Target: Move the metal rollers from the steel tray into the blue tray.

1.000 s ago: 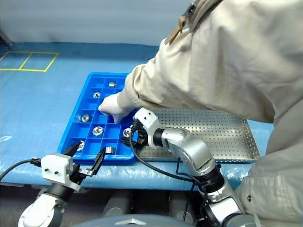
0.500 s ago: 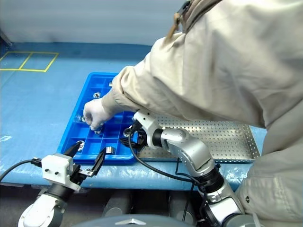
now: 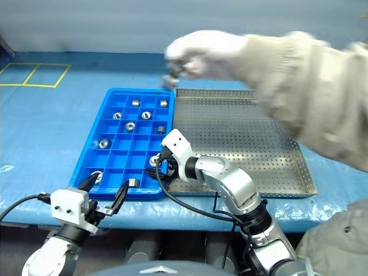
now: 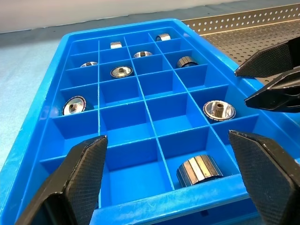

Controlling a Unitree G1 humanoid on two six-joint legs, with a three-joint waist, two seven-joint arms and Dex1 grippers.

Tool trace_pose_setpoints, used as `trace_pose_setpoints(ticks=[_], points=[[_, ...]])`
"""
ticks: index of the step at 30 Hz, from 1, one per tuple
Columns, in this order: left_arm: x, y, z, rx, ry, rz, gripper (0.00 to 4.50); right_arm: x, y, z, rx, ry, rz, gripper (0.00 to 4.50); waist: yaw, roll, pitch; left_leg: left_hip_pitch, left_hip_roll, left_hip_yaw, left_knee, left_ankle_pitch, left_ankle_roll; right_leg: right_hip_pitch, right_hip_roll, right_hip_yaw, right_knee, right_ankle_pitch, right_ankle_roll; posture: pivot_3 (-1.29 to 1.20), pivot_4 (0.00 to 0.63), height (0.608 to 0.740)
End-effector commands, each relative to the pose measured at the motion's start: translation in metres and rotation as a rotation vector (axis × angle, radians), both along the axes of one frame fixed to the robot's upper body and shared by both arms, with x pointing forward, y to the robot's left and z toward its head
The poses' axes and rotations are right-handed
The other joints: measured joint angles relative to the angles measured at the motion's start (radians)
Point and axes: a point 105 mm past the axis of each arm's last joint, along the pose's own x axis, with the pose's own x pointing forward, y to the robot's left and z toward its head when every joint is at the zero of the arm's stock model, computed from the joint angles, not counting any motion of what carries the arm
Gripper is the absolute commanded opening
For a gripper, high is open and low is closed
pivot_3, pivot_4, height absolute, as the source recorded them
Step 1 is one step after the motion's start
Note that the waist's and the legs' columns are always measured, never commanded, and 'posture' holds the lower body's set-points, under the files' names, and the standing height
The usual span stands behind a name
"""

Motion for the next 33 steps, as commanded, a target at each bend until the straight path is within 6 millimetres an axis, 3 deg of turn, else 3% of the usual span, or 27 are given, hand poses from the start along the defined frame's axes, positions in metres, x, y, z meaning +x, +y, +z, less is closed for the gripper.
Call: trace_pose_setpoints(ticks=[1, 33], points=[[-0.0003, -0.0005, 0.0032, -0.004, -0.02, -0.001, 4.5, -0.0045, 0.0045, 0.0058, 0.021, -0.016, 0.029, 4.48, 0.0, 0.0, 0.0, 0.0, 0.0, 0.0, 0.0, 0.0, 0.0, 0.0, 0.0, 0.0, 0.0, 0.0, 0.0, 0.24, 0.15, 0.74], [0.0018, -0.003, 0.002, -0.003, -0.015, -0.027, 4.5, -0.0086, 0.008, 0.0055, 0.024, -0.014, 0.039, 4.48, -0.001, 0.0, 0.0, 0.0, 0.0, 0.0, 0.0, 0.0, 0.0, 0.0, 0.0, 0.0, 0.0, 0.0, 0.0, 0.23, 0.15, 0.74]])
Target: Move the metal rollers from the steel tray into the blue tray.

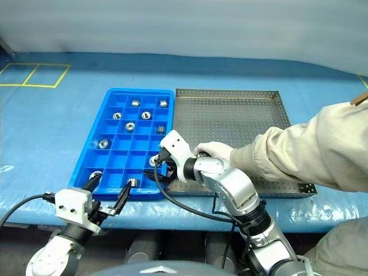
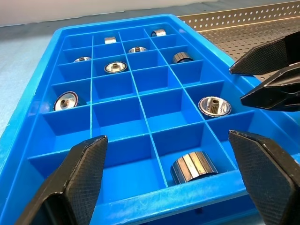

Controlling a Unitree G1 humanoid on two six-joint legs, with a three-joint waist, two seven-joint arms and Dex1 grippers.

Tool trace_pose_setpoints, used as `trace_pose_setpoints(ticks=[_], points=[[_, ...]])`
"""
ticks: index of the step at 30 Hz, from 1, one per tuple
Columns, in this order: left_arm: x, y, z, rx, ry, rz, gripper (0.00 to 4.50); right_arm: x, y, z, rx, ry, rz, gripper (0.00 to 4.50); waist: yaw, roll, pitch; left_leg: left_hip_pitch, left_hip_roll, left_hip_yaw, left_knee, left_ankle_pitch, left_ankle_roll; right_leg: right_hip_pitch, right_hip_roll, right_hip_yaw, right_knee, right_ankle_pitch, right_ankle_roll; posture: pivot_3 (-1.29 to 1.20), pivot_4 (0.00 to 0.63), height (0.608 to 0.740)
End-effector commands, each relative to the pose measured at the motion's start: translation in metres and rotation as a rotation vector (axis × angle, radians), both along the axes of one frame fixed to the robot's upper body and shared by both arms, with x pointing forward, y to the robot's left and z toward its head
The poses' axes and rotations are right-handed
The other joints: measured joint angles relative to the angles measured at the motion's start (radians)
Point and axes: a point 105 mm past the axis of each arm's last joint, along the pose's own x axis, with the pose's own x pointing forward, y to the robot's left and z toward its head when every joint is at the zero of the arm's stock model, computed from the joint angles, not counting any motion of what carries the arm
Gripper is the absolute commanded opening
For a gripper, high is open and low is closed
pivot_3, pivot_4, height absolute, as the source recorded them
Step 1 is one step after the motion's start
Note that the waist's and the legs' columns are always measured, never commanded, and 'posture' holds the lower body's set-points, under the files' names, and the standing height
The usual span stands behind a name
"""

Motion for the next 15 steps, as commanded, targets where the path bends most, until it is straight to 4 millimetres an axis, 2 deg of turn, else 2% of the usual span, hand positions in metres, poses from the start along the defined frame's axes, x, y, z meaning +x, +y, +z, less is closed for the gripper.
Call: trace_pose_setpoints(ticks=[1, 15], points=[[0.0002, -0.0005, 0.0078, 0.005, -0.031, -0.01, 4.5, -0.0054, 0.0044, 0.0063, 0.025, -0.014, 0.027, 4.48, 0.0, 0.0, 0.0, 0.0, 0.0, 0.0, 0.0, 0.0, 0.0, 0.0, 0.0, 0.0, 0.0, 0.0, 0.0, 0.23, 0.15, 0.74], [0.001, -0.0007, 0.0094, 0.006, -0.038, -0.013, 4.5, -0.007, 0.0075, 0.0092, 0.037, -0.022, 0.039, 4.48, 0.0, 0.0, 0.0, 0.0, 0.0, 0.0, 0.0, 0.0, 0.0, 0.0, 0.0, 0.0, 0.0, 0.0, 0.0, 0.23, 0.15, 0.74]])
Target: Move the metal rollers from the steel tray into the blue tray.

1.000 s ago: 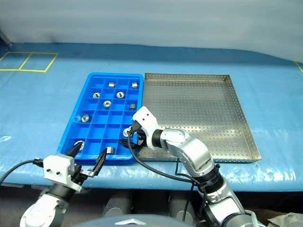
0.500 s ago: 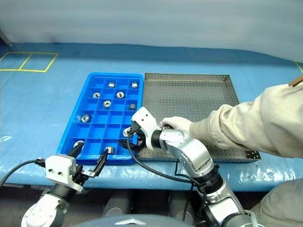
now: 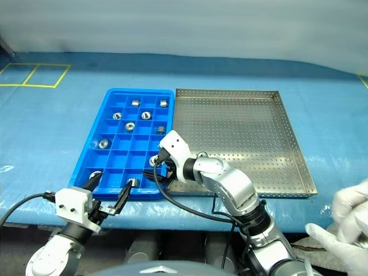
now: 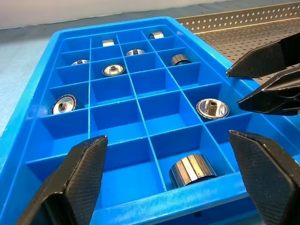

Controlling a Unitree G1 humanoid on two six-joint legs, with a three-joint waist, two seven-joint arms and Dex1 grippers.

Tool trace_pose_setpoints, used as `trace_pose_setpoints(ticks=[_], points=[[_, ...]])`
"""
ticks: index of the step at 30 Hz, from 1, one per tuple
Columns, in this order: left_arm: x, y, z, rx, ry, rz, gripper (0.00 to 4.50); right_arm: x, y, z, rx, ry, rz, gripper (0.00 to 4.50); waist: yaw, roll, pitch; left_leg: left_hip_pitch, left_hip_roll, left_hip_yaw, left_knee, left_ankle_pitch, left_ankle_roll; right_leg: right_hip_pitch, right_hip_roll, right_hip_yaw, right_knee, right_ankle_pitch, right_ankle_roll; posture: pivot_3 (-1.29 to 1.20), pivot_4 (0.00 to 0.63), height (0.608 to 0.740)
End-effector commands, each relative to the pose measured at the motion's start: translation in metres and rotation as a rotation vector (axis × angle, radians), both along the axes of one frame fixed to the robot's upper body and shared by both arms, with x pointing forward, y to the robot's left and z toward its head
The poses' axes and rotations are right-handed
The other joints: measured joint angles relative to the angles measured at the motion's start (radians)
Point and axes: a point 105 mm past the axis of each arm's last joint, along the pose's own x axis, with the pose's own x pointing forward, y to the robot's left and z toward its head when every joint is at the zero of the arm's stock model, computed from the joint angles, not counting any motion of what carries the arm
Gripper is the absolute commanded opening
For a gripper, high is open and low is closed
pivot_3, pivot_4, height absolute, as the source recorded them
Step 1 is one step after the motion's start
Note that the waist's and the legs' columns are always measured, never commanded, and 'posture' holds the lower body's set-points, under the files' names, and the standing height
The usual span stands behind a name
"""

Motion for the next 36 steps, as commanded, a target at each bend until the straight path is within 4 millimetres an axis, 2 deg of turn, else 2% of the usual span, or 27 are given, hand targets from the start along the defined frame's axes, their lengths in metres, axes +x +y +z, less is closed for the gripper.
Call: trace_pose_setpoints(ticks=[1, 26, 31, 33, 36], points=[[0.0, 0.0, 0.008, 0.006, -0.032, -0.003, 4.5, -0.006, 0.006, 0.009, 0.036, -0.024, 0.032, 4.48, 0.0, 0.0, 0.0, 0.0, 0.0, 0.0, 0.0, 0.0, 0.0, 0.0, 0.0, 0.0, 0.0, 0.0, 0.0, 0.23, 0.15, 0.74], [0.0, 0.001, 0.008, 0.006, -0.035, -0.009, 4.5, -0.006, 0.009, 0.01, 0.051, -0.023, 0.033, 4.48, 0.0, 0.0, 0.0, 0.0, 0.0, 0.0, 0.0, 0.0, 0.0, 0.0, 0.0, 0.0, 0.0, 0.0, 0.0, 0.22, 0.15, 0.74], [0.002, 0.003, 0.016, -0.017, -0.069, 0.0, 4.5, 0.0, 0.008, 0.035, 0.14, -0.068, 0.011, 4.48, -0.004, 0.0, 0.0, 0.0, 0.0, 0.0, 0.0, 0.0, 0.0, 0.0, 0.0, 0.0, 0.0, 0.0, 0.0, 0.19, 0.15, 0.74], [0.004, 0.002, 0.016, -0.022, -0.072, -0.018, 4.5, 0.01, -0.002, 0.051, 0.188, -0.109, -0.042, 4.48, -0.004, 0.0, 0.0, 0.0, 0.0, 0.0, 0.001, 0.0, 0.0, 0.0, 0.0, 0.0, 0.0, 0.0, 0.0, 0.16, 0.15, 0.74], [0.006, -0.001, 0.017, -0.039, -0.075, -0.039, 4.5, 0.02, -0.014, 0.061, 0.193, -0.162, -0.103, 4.48, -0.009, 0.0, 0.0, -0.001, 0.0, 0.0, 0.003, 0.0, 0.0, 0.001, 0.0, 0.0, 0.0, 0.001, 0.001, 0.14, 0.15, 0.74]])
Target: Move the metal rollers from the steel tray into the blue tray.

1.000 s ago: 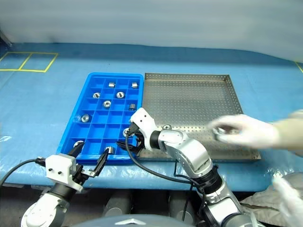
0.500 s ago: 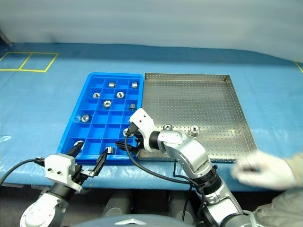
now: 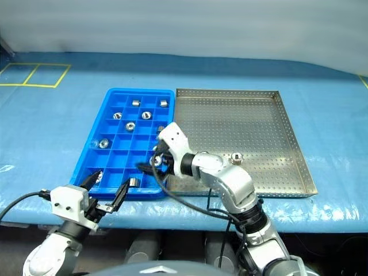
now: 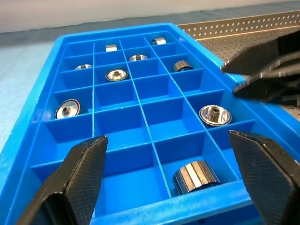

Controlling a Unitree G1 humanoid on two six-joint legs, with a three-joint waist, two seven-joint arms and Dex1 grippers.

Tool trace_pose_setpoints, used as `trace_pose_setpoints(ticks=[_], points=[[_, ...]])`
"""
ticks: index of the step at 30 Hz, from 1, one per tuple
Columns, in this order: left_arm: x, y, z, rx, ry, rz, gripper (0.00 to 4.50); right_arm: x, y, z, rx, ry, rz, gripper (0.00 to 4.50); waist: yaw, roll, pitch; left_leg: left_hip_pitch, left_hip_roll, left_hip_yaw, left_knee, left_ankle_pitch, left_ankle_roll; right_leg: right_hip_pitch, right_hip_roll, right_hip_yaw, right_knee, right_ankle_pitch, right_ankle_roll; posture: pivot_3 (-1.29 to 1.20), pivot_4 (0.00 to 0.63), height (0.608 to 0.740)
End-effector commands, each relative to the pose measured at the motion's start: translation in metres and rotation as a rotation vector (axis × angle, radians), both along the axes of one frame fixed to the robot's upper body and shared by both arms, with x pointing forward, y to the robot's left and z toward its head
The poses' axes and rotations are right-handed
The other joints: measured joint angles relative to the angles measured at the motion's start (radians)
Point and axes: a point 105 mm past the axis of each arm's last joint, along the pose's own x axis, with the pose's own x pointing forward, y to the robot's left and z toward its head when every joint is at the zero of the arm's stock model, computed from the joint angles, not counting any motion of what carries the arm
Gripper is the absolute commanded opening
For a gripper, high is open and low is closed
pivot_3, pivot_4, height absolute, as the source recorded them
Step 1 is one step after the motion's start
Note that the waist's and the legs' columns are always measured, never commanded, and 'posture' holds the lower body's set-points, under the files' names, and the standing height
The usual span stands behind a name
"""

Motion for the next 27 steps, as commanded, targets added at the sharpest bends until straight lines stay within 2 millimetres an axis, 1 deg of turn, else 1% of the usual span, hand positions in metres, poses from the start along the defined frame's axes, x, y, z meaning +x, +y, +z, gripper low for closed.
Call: trace_pose_setpoints(ticks=[1, 2, 4, 6, 8, 10, 13, 16, 19, 21, 23, 27], points=[[0.003, -0.005, 0.008, -0.024, -0.038, -0.039, 4.5, 0.011, -0.018, 0.031, 0.052, -0.13, -0.088, 4.48, -0.004, 0.0, 0.0, 0.0, 0.0, 0.0, 0.0, 0.0, 0.0, 0.0, 0.0, 0.0, 0.0, 0.0, 0.0, 0.11, 0.15, 0.74], [0.005, -0.006, 0.008, -0.027, -0.037, -0.047, 4.5, 0.014, -0.023, 0.034, 0.051, -0.143, -0.115, 4.48, -0.009, 0.0, 0.0, 0.0, 0.0, 0.0, 0.0, 0.0, 0.0, 0.0, 0.0, 0.0, 0.0, 0.0, 0.0, 0.1, 0.15, 0.74], [0.009, -0.01, 0.008, -0.034, -0.036, -0.076, 4.5, 0.025, -0.039, 0.04, 0.043, -0.186, -0.209, 4.48, -0.018, 0.0, 0.0, 0.0, 0.0, 0.0, 0.001, 0.0, 0.0, 0.0, 0.0, 0.0, 0.0, 0.0, 0.0, 0.07, 0.15, 0.74], [0.013, -0.015, 0.008, -0.042, -0.038, -0.104, 4.5, 0.038, -0.059, 0.046, 0.024, -0.25, -0.354, 4.48, -0.029, 0.0, 0.0, 0.0, 0.0, 0.0, 0.001, 0.0, 0.0, 0.0, 0.0, 0.0, 0.0, 0.001, 0.0, 0.06, 0.15, 0.74], [0.018, -0.019, 0.008, -0.041, -0.039, -0.131, 4.5, 0.046, -0.074, 0.046, 0.009, -0.258, -0.445, 4.48, -0.042, 0.0, 0.0, 0.0, 0.0, 0.0, 0.001, 0.0, 0.0, 0.001, 0.0, 0.0, 0.0, 0.001, 0.001, 0.04, 0.15, 0.74], [0.022, -0.021, 0.009, -0.046, -0.042, -0.146, 4.5, 0.05, -0.082, 0.04, -0.018, -0.239, -0.494, 4.48, -0.057, 0.0, 0.0, 0.0, 0.0, 0.0, 0.001, 0.0, 0.0, 0.001, 0.0, 0.001, 0.0, 0.002, 0.002, 0.03, 0.15, 0.74], [0.025, -0.022, 0.009, -0.045, -0.043, -0.159, 4.5, 0.05, -0.087, 0.026, -0.082, -0.219, -0.516, 4.48, -0.078, 0.001, -0.001, 0.0, 0.0, 0.0, 0.001, 0.0, 0.0, 0.001, 0.0, 0.001, 0.0, 0.002, 0.002, 0.02, 0.15, 0.74], [0.025, -0.025, 0.009, -0.04, -0.033, -0.178, 4.5, 0.042, -0.091, -0.003, -0.141, -0.133, -0.516, 4.48, -0.09, 0.001, -0.001, 0.0, 0.0, -0.001, 0.0, 0.0, 0.0, 0.001, 0.0, 0.001, 0.001, 0.002, 0.002, 0.02, 0.15, 0.74], [0.024, -0.025, 0.008, -0.04, -0.025, -0.176, 4.5, 0.037, -0.097, -0.025, -0.194, -0.072, -0.54, 4.48, -0.099, 0.001, -0.001, 0.0, 0.0, 0.0, 0.001, 0.0, 0.0, 0.001, 0.0, 0.001, 0.001, 0.002, 0.002, 0.02, 0.15, 0.74], [0.023, -0.024, 0.008, -0.04, -0.021, -0.175, 4.5, 0.035, -0.103, -0.035, -0.214, -0.047, -0.57, 4.48, -0.099, 0.001, -0.002, 0.001, 0.0, 0.0, 0.001, 0.0, 0.0, 0.001, 0.0, 0.002, 0.001, 0.002, 0.002, 0.04, 0.15, 0.74], [0.022, -0.024, 0.008, -0.038, -0.019, -0.173, 4.5, 0.037, -0.112, -0.042, -0.229, -0.027, -0.625, 4.48, -0.099, 0.001, -0.002, 0.002, 0.0, 0.0, 0.003, 0.0, 0.0, 0.003, 0.0, 0.002, 0.001, 0.002, 0.002, 0.04, 0.15, 0.74], [0.02, -0.023, 0.008, -0.038, -0.017, -0.166, 4.5, 0.039, -0.131, -0.043, -0.198, -0.014, -0.74, 4.48, -0.099, 0.001, -0.001, 0.006, 0.0, 0.0, 0.004, 0.0, 0.0, 0.008, 0.0, 0.002, 0.0, 0.002, 0.002, 0.05, 0.15, 0.74]])
